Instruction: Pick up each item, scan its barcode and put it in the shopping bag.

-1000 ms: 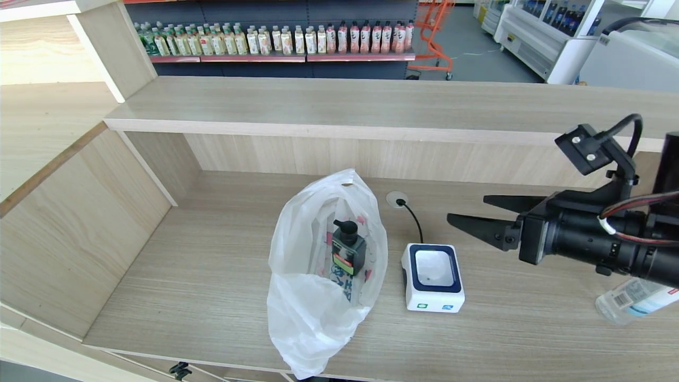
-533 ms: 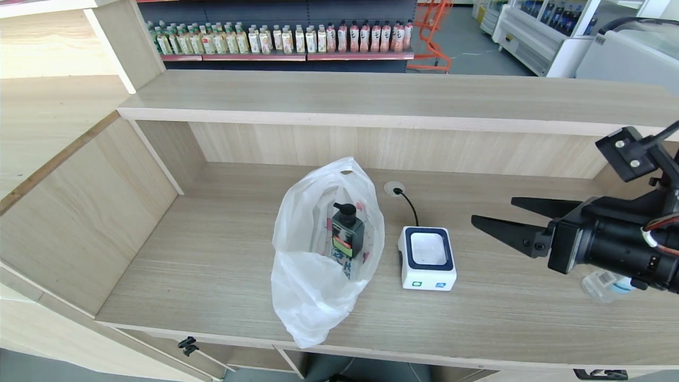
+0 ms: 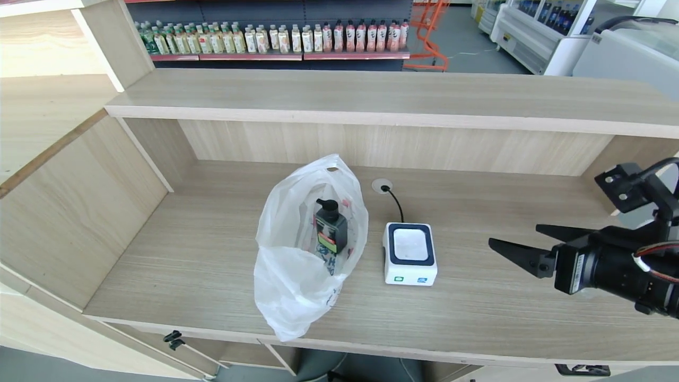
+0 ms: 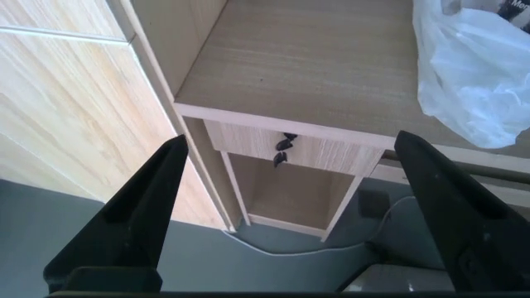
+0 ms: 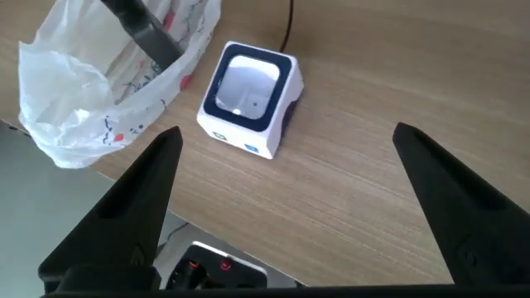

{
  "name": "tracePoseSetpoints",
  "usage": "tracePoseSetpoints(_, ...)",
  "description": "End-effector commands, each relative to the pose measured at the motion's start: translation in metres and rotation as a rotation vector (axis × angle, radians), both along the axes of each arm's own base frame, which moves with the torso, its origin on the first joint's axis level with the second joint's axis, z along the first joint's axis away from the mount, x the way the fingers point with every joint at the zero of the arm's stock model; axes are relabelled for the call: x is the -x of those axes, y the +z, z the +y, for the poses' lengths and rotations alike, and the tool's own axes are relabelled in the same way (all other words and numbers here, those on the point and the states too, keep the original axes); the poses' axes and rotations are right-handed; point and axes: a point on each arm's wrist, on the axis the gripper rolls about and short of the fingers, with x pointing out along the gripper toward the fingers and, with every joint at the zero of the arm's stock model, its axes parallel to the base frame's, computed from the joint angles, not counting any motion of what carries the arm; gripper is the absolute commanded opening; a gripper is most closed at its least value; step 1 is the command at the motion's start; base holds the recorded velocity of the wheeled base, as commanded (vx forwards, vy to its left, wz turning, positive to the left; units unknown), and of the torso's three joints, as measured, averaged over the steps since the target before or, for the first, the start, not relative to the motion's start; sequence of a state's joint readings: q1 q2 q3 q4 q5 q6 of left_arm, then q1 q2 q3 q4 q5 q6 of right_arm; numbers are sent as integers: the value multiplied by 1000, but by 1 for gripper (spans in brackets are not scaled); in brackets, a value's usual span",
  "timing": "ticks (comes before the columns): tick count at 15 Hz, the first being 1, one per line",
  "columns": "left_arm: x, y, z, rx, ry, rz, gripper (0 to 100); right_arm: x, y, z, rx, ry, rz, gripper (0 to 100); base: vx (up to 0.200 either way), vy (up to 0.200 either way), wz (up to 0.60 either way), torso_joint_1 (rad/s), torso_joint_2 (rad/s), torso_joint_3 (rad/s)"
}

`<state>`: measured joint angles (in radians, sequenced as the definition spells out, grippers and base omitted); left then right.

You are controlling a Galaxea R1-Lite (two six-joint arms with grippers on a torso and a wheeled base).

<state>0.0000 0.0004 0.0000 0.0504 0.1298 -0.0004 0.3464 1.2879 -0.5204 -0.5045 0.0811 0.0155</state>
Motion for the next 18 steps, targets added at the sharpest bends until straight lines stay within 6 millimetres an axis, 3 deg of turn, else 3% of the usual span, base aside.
tracePoseSetpoints(1, 0, 0, 0, 1, -1, 1, 100, 7, -8, -5, 12, -36, 18, 100, 0, -200, 0, 2, 7, 2)
tracePoseSetpoints(6, 0, 0, 0, 3, -1, 1, 100, 29, -25, -14, 5, -71, 65, 100, 0, -200, 0, 3, 1, 5)
tracePoseSetpoints(11, 0, 0, 0, 3, -1, -1, 100, 31, -31, -19, 87, -251, 100, 100, 0, -200, 0, 4, 2, 3)
tracePoseSetpoints(15, 0, 0, 0, 1, -1, 1, 100, 32, -38, -24, 179, -428, 134, 100, 0, 0, 0, 0, 0, 0)
tracePoseSetpoints(18, 0, 0, 0, 1, 1, -2, 100, 30, -42, -26, 187, -451, 155, 100, 0, 0, 0, 0, 0, 0)
